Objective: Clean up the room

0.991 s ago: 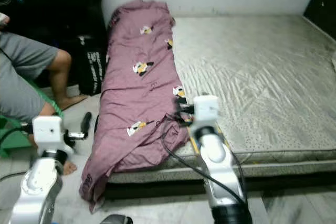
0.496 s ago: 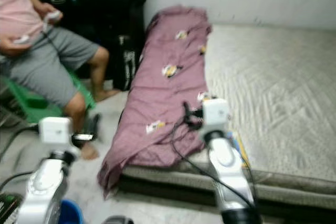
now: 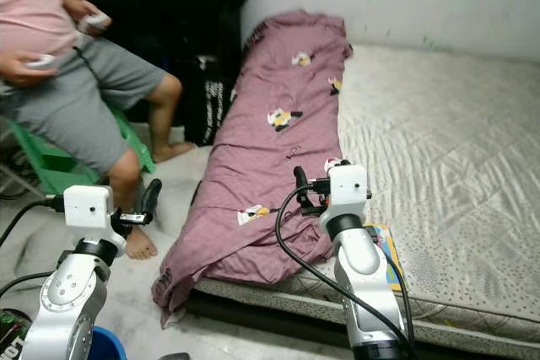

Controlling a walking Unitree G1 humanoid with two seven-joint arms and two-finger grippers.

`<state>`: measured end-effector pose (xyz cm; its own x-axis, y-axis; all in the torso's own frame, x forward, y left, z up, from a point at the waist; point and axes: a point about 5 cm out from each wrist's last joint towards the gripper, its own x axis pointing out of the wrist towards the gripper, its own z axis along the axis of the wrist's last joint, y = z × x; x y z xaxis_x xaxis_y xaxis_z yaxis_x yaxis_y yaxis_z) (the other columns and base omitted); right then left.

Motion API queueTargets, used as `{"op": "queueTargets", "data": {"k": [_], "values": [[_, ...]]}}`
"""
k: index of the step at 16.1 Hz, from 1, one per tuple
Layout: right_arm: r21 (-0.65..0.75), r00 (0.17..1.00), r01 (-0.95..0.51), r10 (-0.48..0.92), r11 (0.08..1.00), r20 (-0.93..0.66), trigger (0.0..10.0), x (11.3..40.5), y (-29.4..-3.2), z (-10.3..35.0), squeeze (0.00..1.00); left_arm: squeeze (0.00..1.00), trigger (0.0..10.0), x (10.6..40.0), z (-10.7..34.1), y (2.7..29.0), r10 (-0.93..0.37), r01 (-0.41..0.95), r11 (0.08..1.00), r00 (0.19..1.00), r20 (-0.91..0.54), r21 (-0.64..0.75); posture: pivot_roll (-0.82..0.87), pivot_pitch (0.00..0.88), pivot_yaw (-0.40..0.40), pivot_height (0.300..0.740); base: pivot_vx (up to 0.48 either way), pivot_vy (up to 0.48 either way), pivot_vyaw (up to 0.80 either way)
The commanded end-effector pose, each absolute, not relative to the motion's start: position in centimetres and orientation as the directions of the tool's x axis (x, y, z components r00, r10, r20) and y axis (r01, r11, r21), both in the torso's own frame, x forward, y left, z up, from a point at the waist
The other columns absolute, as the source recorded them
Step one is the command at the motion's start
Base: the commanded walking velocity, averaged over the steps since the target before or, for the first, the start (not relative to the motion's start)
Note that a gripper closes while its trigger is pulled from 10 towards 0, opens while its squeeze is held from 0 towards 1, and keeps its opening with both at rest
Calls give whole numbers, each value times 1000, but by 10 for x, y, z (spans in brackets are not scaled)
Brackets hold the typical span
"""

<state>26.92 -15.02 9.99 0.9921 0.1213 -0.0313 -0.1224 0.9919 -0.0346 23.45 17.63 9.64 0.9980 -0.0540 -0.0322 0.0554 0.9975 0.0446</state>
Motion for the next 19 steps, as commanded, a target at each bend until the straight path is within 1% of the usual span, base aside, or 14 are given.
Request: {"op": "queueTargets", "data": {"k": [1, 4, 7, 10, 12, 15, 19], "values": [[-37, 992, -124, 123, 992, -23, 10000, 271, -151, 104, 0, 0, 10000, 235, 101, 177, -52, 53, 998, 999, -16, 43, 26, 2, -14, 740, 341, 0, 0], [-39, 992, -126, 125, 991, -25, 10000, 272, -150, 104, 0, 0, 10000, 235, 101, 178, -48, 49, 998, 999, -19, 44, 27, 0, -20, 740, 303, 0, 0], [-31, 994, -109, 108, 994, -33, 10000, 272, -153, 103, 0, 0, 10000, 236, 100, 177, -40, 42, 998, 999, -24, 48, 27, 0, -17, 740, 0, 0, 0], [-25, 994, -105, 104, 994, -30, 10000, 272, -153, 103, 0, 0, 10000, 237, 102, 177, -39, 40, 998, 999, -19, 57, 26, 3, -8, 740, 0, 0, -800], [-31, 993, -117, 116, 993, -23, 10000, 273, -152, 105, 0, 0, 10000, 238, 104, 176, -42, 42, 997, 999, -12, 64, 26, 10, -10, 740, 0, 0, 0], [-58, 989, -149, 149, 987, -10, 10000, 275, -148, 107, 0, 0, 10000, 238, 104, 175, -39, 39, 997, 999, -6, 64, 29, 11, -18, 740, 0, -285, 0], [-55, 988, -151, 151, 987, -14, 10000, 275, -148, 107, 0, 0, 10000, 238, 104, 175, -33, 33, 998, 999, -5, 61, 28, 14, -21, 740, 0, -334, 769]]}}
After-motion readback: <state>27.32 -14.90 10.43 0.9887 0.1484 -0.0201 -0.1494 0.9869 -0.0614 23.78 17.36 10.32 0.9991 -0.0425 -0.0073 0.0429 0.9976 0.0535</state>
